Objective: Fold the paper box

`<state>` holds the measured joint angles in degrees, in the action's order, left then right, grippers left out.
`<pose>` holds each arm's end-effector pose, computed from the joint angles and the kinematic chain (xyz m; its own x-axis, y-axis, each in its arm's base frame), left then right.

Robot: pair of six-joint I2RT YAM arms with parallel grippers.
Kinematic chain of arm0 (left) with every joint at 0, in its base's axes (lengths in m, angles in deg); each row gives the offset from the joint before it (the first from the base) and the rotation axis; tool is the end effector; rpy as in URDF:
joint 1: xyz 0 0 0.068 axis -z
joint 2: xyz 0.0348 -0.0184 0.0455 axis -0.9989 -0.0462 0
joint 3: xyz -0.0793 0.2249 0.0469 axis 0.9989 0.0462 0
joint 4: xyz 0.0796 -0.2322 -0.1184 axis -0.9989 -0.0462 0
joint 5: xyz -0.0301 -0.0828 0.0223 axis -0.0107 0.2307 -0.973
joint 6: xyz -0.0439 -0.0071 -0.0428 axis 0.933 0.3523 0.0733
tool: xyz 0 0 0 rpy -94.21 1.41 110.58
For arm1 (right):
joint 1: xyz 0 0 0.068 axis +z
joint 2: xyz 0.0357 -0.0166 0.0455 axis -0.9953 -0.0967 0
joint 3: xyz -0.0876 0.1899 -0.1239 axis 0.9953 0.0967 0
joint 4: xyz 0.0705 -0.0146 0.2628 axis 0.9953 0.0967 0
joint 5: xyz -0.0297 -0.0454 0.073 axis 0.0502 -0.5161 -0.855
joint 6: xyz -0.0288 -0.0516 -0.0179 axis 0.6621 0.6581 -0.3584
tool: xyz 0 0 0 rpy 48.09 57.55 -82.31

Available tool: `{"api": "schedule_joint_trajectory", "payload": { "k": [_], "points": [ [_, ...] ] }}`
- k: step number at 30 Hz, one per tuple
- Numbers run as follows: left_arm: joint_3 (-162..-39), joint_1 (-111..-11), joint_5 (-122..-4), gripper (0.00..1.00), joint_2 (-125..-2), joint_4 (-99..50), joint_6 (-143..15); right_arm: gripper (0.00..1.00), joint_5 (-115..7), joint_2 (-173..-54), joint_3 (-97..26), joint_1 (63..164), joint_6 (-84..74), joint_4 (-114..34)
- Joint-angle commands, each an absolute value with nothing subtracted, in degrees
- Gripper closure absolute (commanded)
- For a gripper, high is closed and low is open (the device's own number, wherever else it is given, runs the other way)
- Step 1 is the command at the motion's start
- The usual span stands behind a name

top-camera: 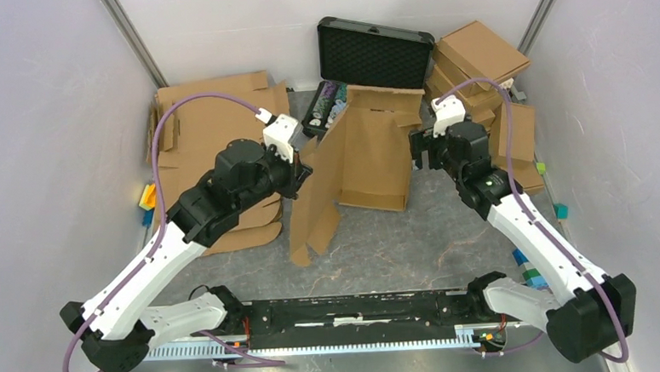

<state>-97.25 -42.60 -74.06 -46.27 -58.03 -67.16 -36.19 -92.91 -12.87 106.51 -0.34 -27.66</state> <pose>0.1785 -0.1741 0.3774 -0.3471 0.1303 -0.9287 0.6280 0.7678 -0.1270 0.2632 0.0978 0.2982 -0.3418 -0.1014 -0.9343 -0.2067 0.9779 -0.0306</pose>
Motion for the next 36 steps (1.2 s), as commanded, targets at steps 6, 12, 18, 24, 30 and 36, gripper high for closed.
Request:
{"api": "schedule_joint_trajectory", "payload": {
  "k": [6,12,18,24,30,36],
  "points": [
    [-105.7,-42.8,-71.8,0.98,-49.3,-64.6,-67.0,0.02,-41.4,-97.8,-3.3,105.1,-9.5,-41.3],
    [-105.8,-42.8,-72.2,0.98,-49.8,-64.7,-67.1,0.04,-38.9,-97.2,0.7,105.0,-16.1,-42.8],
    [-118.3,-44.9,-68.8,0.98,-58.6,-78.2,-69.2,0.02,-39.6,-88.7,5.0,105.5,-22.7,-38.9],
    [-129.2,-50.2,-59.8,0.98,-67.0,-94.1,-73.9,0.02,-38.2,-81.7,2.9,105.4,-17.0,-28.5],
    [-138.5,-50.6,-60.5,0.98,-76.6,-108.3,-83.3,0.02,-40.8,-77.3,2.1,105.4,-14.4,-22.8],
    [-145.4,-49.9,-60.7,0.98,-84.6,-109.7,-88.1,0.02,-39.8,-74.0,1.0,105.3,-13.0,-21.5]
  ]
}}
